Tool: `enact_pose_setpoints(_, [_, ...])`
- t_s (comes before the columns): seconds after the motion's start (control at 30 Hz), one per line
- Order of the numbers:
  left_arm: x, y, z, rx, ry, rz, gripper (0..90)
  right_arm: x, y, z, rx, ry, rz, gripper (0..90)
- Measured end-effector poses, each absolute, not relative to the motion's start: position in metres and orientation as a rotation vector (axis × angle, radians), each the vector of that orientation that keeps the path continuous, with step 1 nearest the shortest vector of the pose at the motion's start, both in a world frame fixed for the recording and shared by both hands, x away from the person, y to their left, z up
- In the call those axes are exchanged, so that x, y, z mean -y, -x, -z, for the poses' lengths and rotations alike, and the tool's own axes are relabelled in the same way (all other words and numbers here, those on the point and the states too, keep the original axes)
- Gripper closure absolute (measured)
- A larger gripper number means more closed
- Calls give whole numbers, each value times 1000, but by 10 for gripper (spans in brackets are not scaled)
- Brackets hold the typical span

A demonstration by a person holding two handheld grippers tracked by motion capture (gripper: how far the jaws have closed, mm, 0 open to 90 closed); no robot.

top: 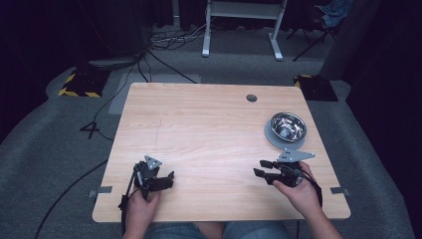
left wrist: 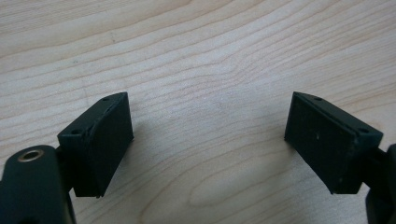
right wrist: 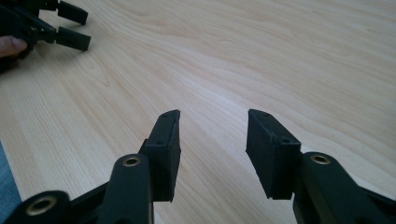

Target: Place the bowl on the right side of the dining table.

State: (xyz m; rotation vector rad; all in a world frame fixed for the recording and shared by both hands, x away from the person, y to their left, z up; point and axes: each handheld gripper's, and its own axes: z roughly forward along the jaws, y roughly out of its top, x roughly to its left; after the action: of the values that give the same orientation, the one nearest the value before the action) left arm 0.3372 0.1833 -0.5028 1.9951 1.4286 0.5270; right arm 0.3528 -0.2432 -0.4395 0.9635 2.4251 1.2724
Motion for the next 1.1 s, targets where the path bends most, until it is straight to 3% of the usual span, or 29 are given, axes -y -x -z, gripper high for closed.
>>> enact_pose_setpoints(0.8, [-183,-337,503,-1428,-1996,-527,154,223,-346,499,-2475,-935,-1129,517])
enact_pose_setpoints(1.1, [-184,-337,503,-1426,-2001,-527,154,216,-343,503,-2434,-929,-1116,371])
